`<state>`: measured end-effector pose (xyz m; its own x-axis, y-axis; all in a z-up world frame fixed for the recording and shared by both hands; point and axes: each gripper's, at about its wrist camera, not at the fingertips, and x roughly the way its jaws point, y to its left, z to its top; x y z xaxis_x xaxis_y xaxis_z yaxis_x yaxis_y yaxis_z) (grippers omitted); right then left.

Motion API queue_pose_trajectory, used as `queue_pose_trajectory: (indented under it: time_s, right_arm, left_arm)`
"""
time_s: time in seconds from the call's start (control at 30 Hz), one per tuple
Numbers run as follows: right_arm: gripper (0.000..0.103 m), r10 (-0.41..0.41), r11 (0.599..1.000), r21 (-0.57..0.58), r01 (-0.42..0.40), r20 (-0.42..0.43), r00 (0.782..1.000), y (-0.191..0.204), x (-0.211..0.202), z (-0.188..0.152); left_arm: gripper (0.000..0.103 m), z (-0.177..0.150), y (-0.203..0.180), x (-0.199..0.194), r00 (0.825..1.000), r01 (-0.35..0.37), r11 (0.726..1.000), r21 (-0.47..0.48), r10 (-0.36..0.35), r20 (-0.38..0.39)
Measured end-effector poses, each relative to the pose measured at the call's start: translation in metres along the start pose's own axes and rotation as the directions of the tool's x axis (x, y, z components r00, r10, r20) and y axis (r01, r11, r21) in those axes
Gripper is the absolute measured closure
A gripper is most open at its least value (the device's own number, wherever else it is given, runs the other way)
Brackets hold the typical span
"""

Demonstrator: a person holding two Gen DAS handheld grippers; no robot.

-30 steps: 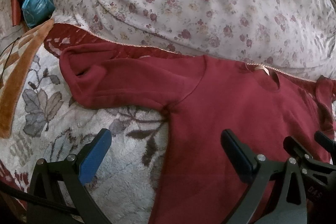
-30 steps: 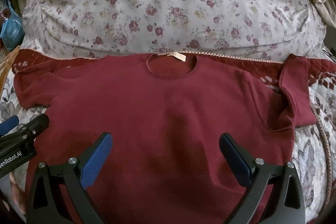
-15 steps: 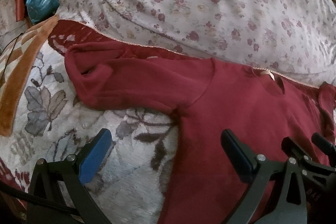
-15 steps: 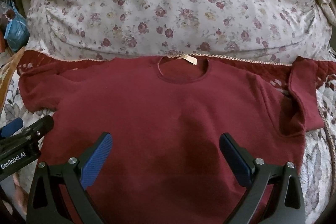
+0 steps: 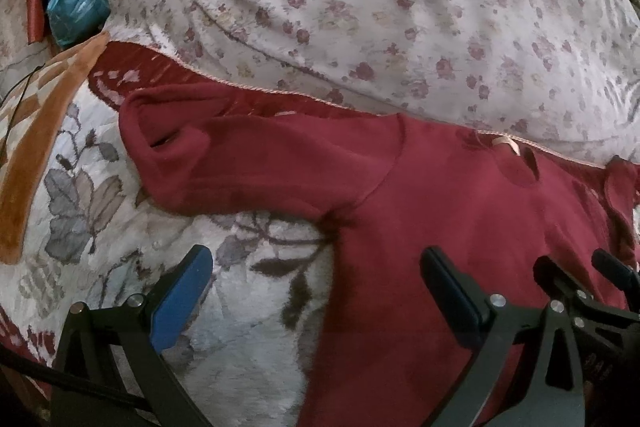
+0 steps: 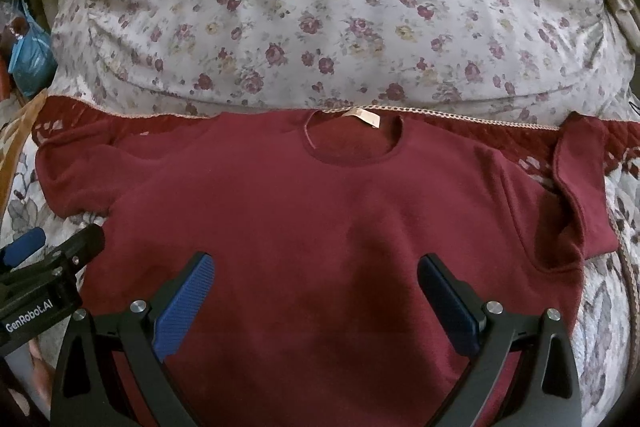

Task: Fold small clothes

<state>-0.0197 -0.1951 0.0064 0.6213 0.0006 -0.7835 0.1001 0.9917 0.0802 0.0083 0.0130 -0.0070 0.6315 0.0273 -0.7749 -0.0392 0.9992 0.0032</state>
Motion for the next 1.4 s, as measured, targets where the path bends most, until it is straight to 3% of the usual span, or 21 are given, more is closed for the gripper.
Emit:
queue_pose_trajectory:
  time_s: [0.5, 1.4]
  right_arm:
    - [0.0, -0.001, 0.998, 0.057, 0.001, 0.0, 1.0, -0.015, -0.001, -0.002]
    - [0.0, -0.002, 1.0, 0.008, 0.003, -0.037, 0.999, 0.0, 0.008, -0.006]
  left_arm:
    - [0.0, -0.001, -0.007, 0.001, 1.0, 0.019, 1.0, 0.02, -0.019, 0.007]
    - [0.0, -0.001, 0.006, 0.004, 1.0, 0.008, 1.0, -0.012, -0.008, -0.019]
